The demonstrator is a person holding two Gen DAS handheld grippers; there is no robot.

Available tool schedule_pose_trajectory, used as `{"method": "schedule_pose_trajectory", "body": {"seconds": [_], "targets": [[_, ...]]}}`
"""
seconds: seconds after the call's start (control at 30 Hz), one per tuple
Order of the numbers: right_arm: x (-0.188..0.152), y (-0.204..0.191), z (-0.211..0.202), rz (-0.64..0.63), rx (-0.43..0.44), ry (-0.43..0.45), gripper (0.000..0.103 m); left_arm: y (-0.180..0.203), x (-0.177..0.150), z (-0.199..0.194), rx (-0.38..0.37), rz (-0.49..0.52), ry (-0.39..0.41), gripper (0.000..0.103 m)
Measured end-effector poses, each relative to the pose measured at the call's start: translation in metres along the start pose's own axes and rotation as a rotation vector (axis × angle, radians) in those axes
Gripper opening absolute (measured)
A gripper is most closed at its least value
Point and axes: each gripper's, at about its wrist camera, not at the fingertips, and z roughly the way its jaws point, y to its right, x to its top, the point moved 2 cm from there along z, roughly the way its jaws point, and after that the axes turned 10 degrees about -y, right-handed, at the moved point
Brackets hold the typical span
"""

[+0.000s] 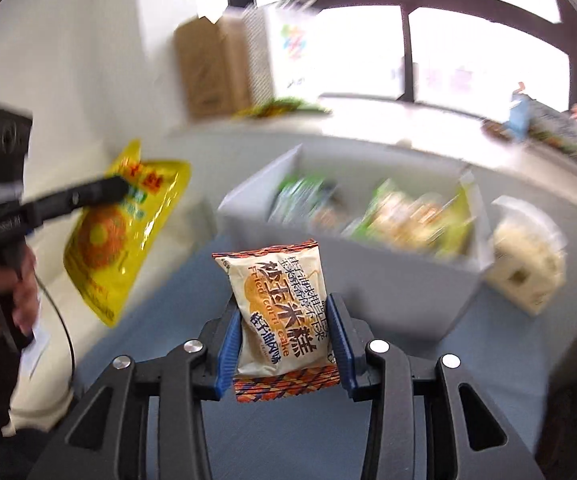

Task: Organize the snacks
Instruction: 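Drop the yellow bag and orange packet into the box, opening both grippers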

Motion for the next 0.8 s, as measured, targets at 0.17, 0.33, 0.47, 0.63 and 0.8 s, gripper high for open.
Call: {"method": "schedule_pose_trajectory", "body": {"seconds": [0.17,0.33,0.47,0.63,0.8], "targets": [[0.052,0.032,-0.016,0.105,-0.038,0.074,0.044,0.006,0.054,0.033,0.028,0.027,0.033,0.027],[0.1,0.065,0.021,0.197,-0.08,0.041,0.044,-0.01,0.104,0.084,0.071,-0.02,-0.001,0.027],[0.134,0.098,0.052,0.251,-0.105,-0.018,0.044,-0.029,0.131,0.129,0.105,-0.054,-0.054,0.027],[0.163,0.125,0.091,0.268,-0.193,-0.093,0.085,-0.046,0.136,0.178,0.214,-0.067,-0.183,0.102],[0.164,0.136,0.093,0.311,-0.14,-0.067,0.103,-0.047,0.125,0.18,0.252,-0.026,-0.162,0.103]]}}
